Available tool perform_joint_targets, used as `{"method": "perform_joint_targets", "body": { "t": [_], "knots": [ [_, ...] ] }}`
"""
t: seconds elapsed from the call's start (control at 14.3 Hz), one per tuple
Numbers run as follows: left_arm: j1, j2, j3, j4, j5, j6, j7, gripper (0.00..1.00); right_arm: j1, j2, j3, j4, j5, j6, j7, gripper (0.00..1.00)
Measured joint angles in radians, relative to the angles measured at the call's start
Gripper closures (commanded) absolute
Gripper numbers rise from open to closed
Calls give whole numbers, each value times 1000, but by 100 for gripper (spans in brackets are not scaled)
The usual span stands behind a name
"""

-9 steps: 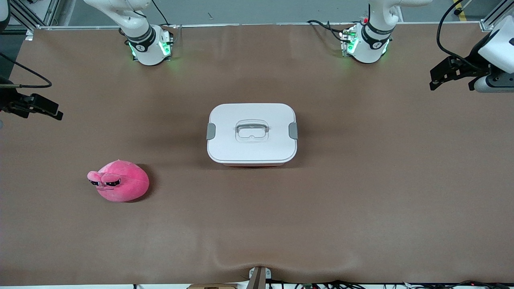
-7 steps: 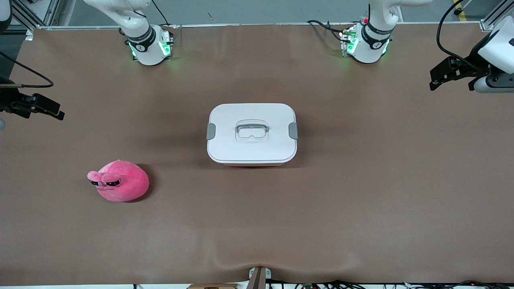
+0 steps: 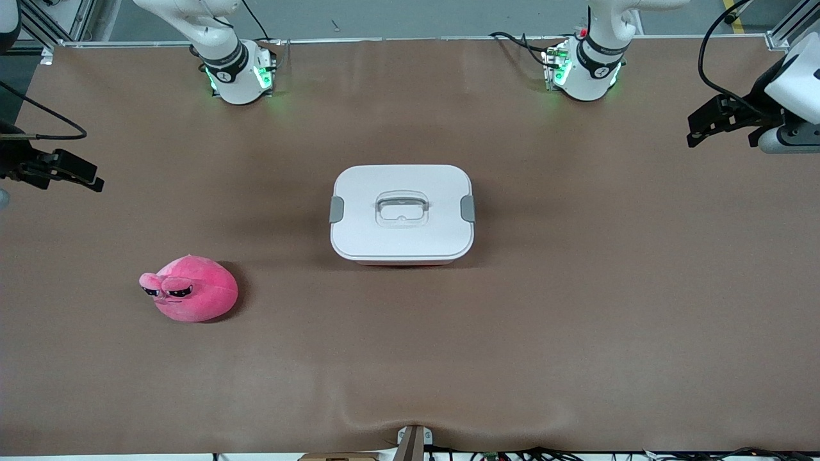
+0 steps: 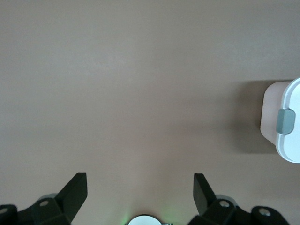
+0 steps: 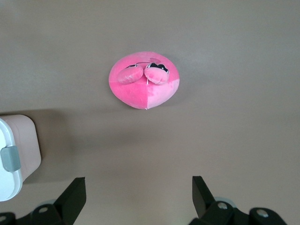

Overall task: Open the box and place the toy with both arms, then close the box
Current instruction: 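Move the left gripper from rest toward the white box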

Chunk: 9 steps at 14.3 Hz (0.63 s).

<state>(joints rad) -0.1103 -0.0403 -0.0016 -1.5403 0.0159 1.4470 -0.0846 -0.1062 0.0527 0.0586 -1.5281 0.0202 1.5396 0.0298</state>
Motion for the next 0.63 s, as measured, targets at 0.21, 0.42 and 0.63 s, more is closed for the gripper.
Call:
{"method": "perform_joint_targets", "body": {
  "t": [0.21, 0.42, 0.63],
  "knots": [
    [-2, 18, -2, 0, 0, -9, 0, 0, 1, 0, 1, 0, 1, 1, 0, 0],
    [-10, 25, -13, 0, 0, -10, -10, 0, 2, 0, 3, 0, 1, 2, 0, 0],
    [-18, 53, -63, 4, -1, -10, -128, 0, 12, 0, 4, 1, 1, 13, 0, 0]
  ]
}}
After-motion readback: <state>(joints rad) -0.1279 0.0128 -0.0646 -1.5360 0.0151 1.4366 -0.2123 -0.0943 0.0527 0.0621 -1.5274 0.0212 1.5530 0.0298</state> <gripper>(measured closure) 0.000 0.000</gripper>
